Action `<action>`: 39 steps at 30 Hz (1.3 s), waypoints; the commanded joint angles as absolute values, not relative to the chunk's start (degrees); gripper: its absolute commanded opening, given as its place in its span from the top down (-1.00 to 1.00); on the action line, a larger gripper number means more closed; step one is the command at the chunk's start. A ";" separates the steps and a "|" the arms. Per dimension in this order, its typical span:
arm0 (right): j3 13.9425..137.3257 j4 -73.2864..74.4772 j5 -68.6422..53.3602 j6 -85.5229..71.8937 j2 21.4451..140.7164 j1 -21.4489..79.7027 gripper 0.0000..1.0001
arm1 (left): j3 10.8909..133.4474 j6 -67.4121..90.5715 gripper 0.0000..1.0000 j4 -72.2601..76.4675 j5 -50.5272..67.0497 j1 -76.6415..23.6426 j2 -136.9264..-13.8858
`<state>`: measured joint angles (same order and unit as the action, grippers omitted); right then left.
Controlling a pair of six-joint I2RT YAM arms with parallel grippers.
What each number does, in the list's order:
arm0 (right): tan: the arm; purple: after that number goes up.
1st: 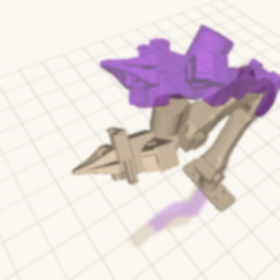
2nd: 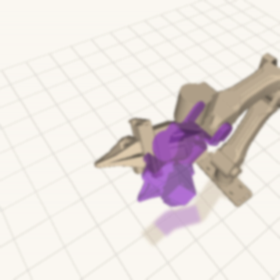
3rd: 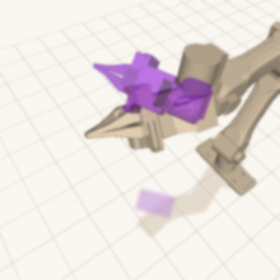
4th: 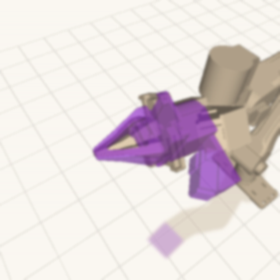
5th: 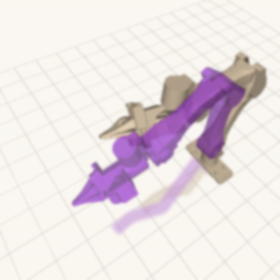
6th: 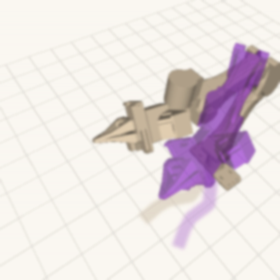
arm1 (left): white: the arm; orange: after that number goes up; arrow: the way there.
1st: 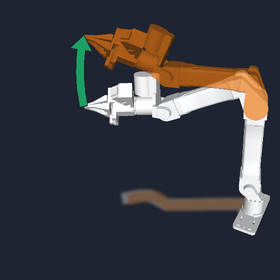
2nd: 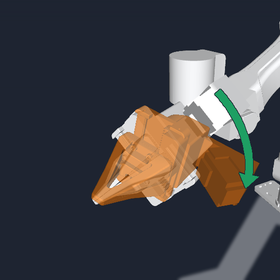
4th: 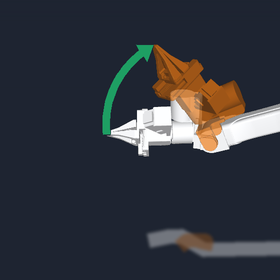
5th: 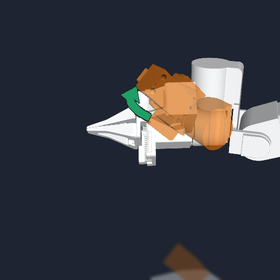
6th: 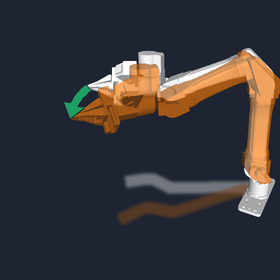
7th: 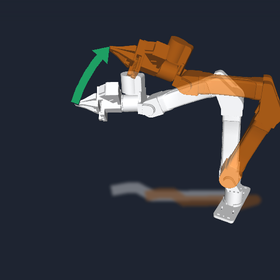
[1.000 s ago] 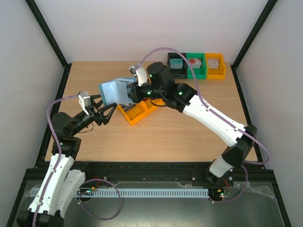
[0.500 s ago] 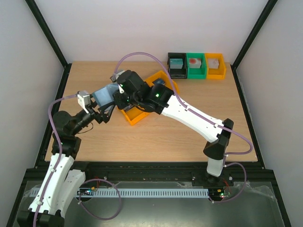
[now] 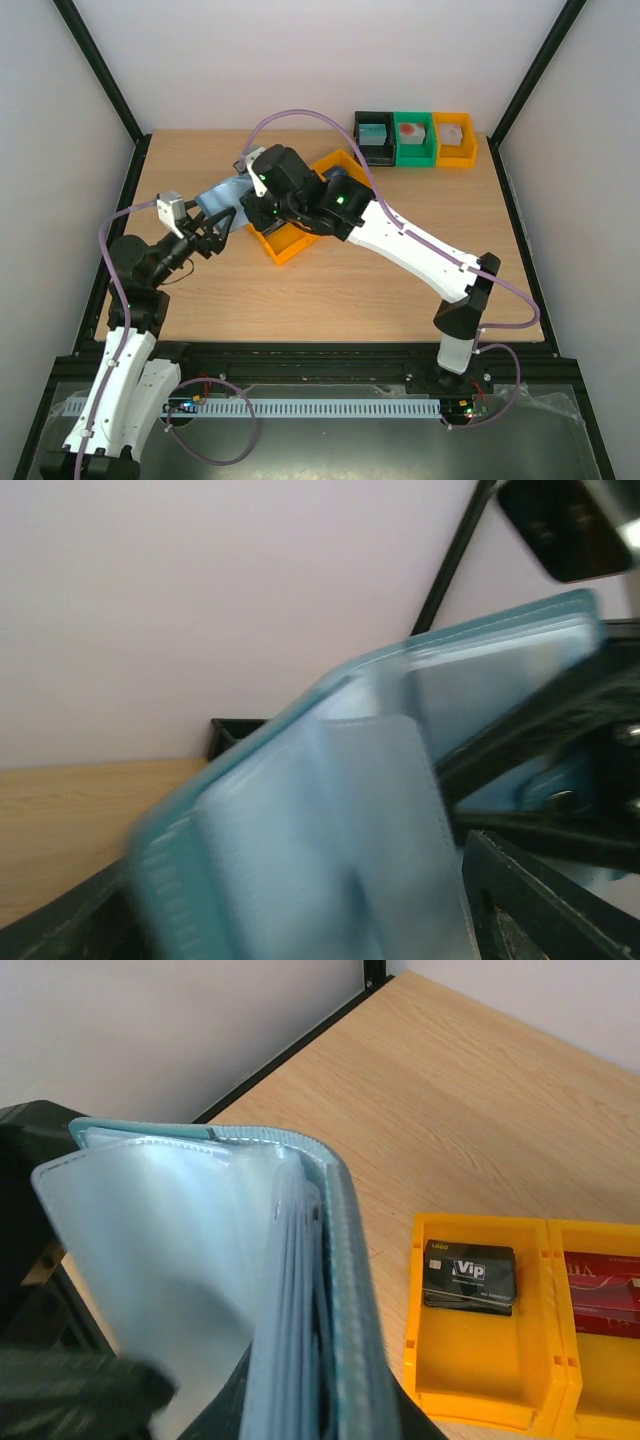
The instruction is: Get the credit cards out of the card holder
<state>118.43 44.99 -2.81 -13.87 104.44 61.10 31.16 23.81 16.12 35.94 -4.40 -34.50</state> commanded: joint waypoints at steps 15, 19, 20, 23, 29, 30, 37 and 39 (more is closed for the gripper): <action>104.07 33.90 -29.89 -6.91 86.98 55.51 0.97 | 32.53 27.87 -0.56 20.21 46.63 -1.58 -33.01; 98.78 28.71 -33.74 -8.22 83.30 53.61 0.97 | 32.73 28.06 -0.50 21.17 50.54 -1.67 -32.64; 97.88 27.88 -34.41 -8.60 82.25 52.93 0.97 | 32.89 27.96 -0.49 21.25 51.19 -1.67 -32.44; 94.14 24.69 -38.89 -9.66 79.72 50.17 0.97 | 33.36 27.79 -0.49 21.23 51.63 -1.67 -32.10; 89.68 19.29 -50.90 -12.23 77.31 47.94 0.97 | 33.59 26.01 -0.48 18.24 46.93 -1.64 -32.01; 89.42 19.39 -50.97 -12.37 77.38 47.92 0.97 | 33.59 25.81 -0.48 17.94 46.79 -1.67 -32.06; 90.39 20.55 -50.93 -12.09 78.33 47.90 0.97 | 33.71 25.75 -0.48 17.56 46.15 -1.67 -32.24; 90.43 21.12 -49.57 -11.84 78.33 47.81 0.97 | 33.67 25.86 -0.48 17.56 46.13 -1.63 -32.23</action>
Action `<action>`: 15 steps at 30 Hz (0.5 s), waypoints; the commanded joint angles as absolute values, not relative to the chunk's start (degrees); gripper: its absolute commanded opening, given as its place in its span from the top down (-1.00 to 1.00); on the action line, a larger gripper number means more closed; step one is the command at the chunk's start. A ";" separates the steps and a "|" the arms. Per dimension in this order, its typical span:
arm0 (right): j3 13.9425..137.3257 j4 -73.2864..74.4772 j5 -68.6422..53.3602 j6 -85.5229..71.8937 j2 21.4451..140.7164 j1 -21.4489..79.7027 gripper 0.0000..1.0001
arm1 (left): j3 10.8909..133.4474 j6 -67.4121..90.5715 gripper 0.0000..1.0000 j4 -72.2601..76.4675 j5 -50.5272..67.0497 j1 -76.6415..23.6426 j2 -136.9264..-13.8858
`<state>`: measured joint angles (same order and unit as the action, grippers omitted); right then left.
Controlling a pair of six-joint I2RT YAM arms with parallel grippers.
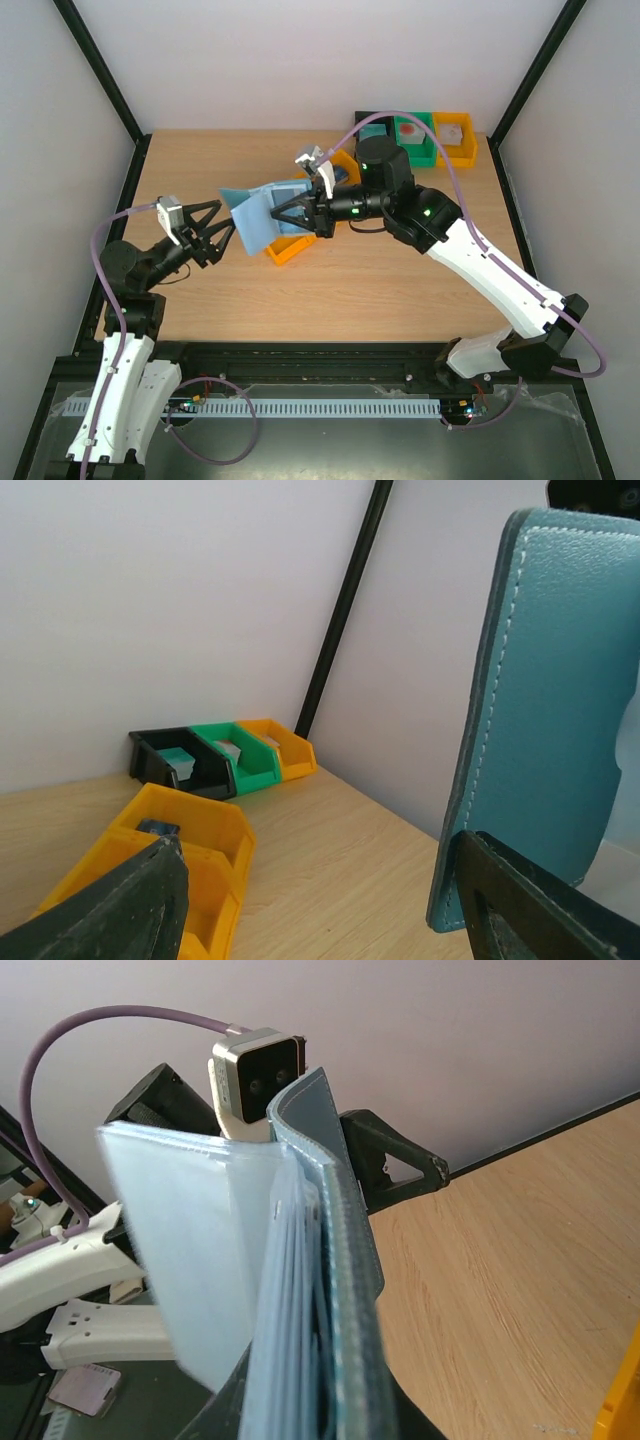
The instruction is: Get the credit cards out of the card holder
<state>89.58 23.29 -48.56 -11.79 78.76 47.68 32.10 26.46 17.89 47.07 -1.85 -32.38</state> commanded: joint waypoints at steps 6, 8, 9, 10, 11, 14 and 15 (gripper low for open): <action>92.05 24.26 -37.66 -12.94 79.75 47.81 0.97 | 33.72 24.51 -0.51 16.11 46.02 -1.67 -31.21; 93.74 26.57 -33.14 -13.49 81.47 47.81 0.97 | 33.08 23.97 -0.52 15.60 46.10 -1.67 -30.36; 94.98 28.03 -32.08 -13.54 82.53 47.81 0.97 | 32.75 23.87 -0.52 15.47 46.36 -1.63 -30.05; 96.32 29.44 -31.49 -13.68 83.78 47.81 0.97 | 32.48 23.82 -0.52 15.41 46.67 -1.66 -29.85; 97.76 30.79 -30.98 -13.94 84.80 47.81 0.97 | 32.25 23.79 -0.52 15.51 47.01 -1.67 -29.67; 100.04 33.86 -28.39 -14.92 87.03 47.81 0.97 | 32.01 24.47 -0.52 16.52 47.20 -1.76 -29.81; 99.99 34.40 -27.17 -15.36 87.29 47.81 0.97 | 32.07 24.94 -0.52 17.03 47.20 -1.88 -30.03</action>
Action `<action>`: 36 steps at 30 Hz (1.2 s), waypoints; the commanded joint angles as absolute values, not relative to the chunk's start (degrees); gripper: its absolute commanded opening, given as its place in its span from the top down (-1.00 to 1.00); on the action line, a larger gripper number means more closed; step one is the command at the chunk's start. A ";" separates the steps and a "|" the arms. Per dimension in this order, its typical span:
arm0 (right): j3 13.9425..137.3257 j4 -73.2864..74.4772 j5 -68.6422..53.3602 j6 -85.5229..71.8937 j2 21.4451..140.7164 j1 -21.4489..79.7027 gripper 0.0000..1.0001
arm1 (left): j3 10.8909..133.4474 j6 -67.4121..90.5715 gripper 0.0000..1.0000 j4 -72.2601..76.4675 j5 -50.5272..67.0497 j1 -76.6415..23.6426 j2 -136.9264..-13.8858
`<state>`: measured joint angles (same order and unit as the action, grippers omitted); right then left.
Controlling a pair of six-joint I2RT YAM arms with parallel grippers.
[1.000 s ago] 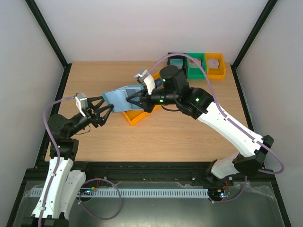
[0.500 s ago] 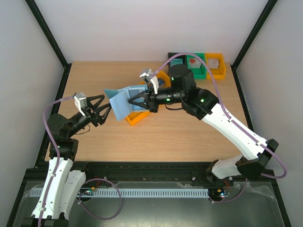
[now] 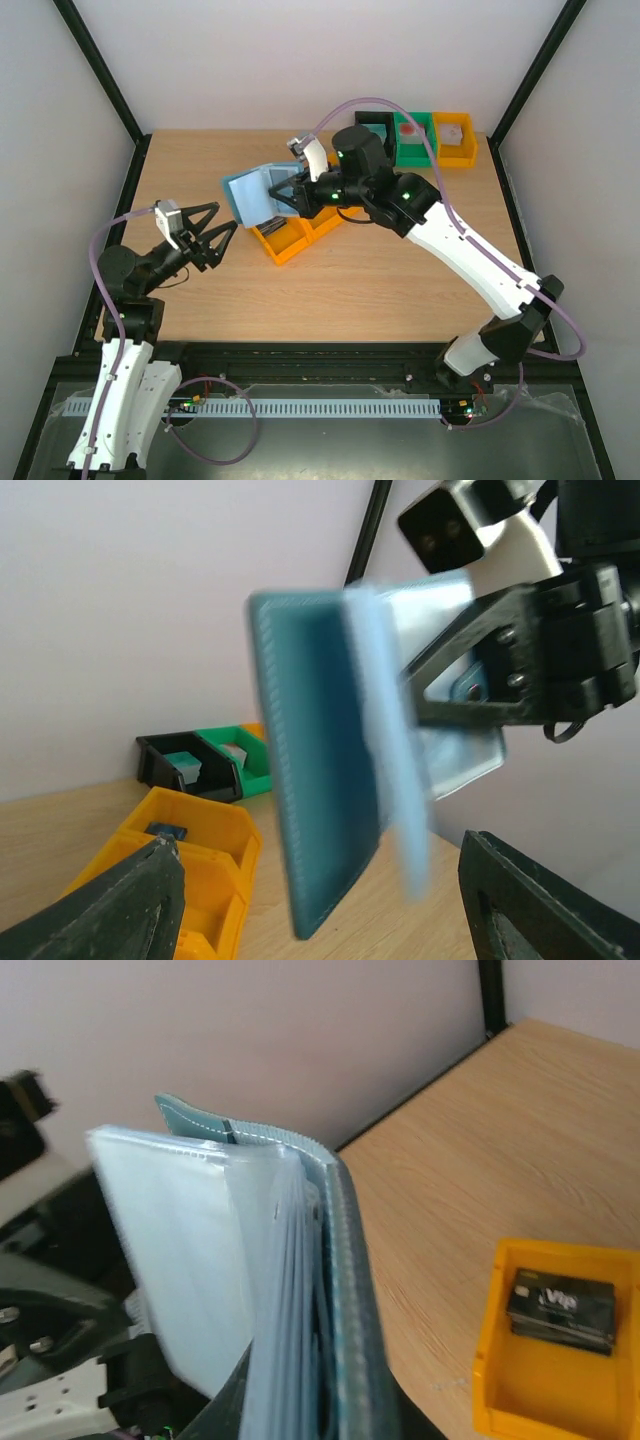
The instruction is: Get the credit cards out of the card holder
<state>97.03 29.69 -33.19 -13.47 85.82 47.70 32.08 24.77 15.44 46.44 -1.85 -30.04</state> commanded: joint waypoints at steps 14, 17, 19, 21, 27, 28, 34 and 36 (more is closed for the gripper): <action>96.28 38.86 -18.80 -17.83 87.01 47.81 0.97 | 32.07 26.01 -0.57 18.01 47.02 -2.64 -30.26; 96.62 38.93 -18.56 -17.72 87.05 47.80 0.97 | 32.16 26.10 -0.58 17.73 47.02 -2.64 -30.09; 96.99 39.28 -18.17 -17.65 87.15 47.81 0.97 | 32.18 26.02 -0.59 17.44 47.03 -2.64 -30.05; 97.47 39.81 -17.72 -17.46 87.22 47.81 0.97 | 32.23 25.93 -0.59 17.32 47.02 -2.64 -29.90; 98.30 41.87 -16.43 -17.05 87.06 47.81 0.97 | 31.41 26.10 -0.61 17.94 46.92 -2.64 -29.58; 97.98 41.63 -16.22 -16.99 86.90 47.81 0.97 | 31.58 26.10 -0.62 17.67 47.00 -2.64 -29.57; 97.72 40.71 -16.67 -17.50 87.03 47.81 0.97 | 32.09 25.92 -0.64 16.84 46.72 -2.64 -30.34; 96.89 40.68 -16.36 -17.49 86.70 47.81 0.97 | 32.12 25.98 -0.67 16.73 46.50 -2.64 -30.40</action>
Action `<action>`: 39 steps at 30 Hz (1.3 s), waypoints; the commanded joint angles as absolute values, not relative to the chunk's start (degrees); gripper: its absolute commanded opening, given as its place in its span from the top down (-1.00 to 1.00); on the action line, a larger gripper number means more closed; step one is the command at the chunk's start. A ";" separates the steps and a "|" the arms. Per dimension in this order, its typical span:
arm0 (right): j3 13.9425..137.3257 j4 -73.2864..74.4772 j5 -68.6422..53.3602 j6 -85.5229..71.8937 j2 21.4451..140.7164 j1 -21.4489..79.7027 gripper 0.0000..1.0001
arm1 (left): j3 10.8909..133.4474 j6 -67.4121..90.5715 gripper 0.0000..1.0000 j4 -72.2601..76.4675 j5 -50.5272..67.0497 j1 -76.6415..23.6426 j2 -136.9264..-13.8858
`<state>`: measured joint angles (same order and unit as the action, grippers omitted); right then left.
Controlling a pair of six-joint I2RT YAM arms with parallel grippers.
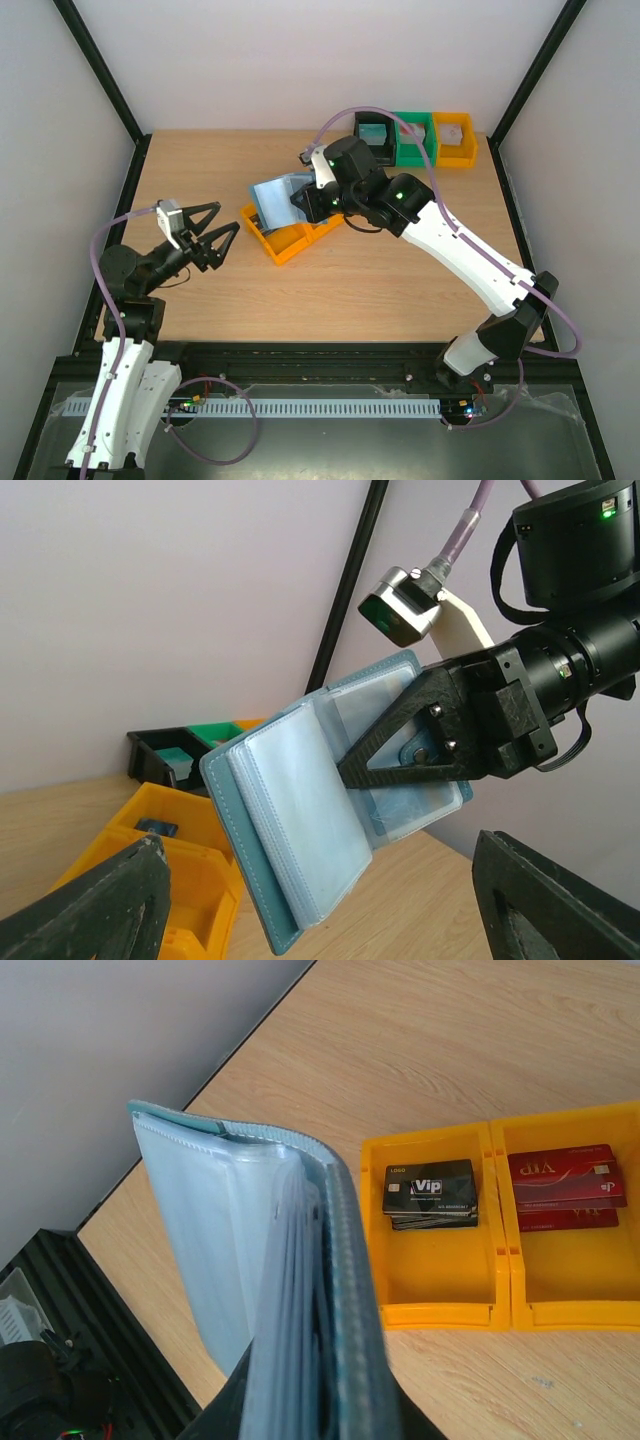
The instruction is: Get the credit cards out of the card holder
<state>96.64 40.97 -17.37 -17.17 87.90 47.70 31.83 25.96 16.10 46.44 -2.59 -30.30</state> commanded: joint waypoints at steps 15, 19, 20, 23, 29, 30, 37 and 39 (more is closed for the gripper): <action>96.66 40.01 -18.62 -18.89 88.85 47.81 0.97 | 32.09 25.44 -0.89 14.86 46.26 -2.64 -30.91; 96.77 40.08 -19.16 -18.69 89.22 47.81 0.97 | 32.03 25.48 -0.92 15.01 46.68 -2.64 -31.02; 96.77 39.85 -19.36 -18.56 89.21 47.81 0.97 | 32.04 25.49 -0.94 15.09 46.83 -2.64 -31.06; 96.85 39.50 -19.75 -18.57 89.37 47.81 0.97 | 31.83 25.31 -0.99 15.61 48.28 -2.64 -31.23; 97.44 39.67 -20.03 -18.24 89.88 47.81 0.97 | 31.68 25.49 -0.99 16.03 48.79 -2.64 -31.35; 97.59 39.78 -20.19 -18.12 89.91 47.81 0.97 | 31.67 25.49 -0.99 16.10 48.85 -2.64 -31.33; 98.62 40.49 -20.41 -17.67 90.39 47.81 0.97 | 31.64 25.62 -0.99 16.18 48.81 -2.64 -31.64; 98.93 40.48 -20.49 -17.71 90.33 47.81 0.97 | 31.70 25.85 -0.99 16.02 48.75 -2.64 -31.93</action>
<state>96.05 40.93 -20.01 -18.22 90.24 47.70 31.83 25.89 14.63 47.90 -2.59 -31.62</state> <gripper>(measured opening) 0.081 0.995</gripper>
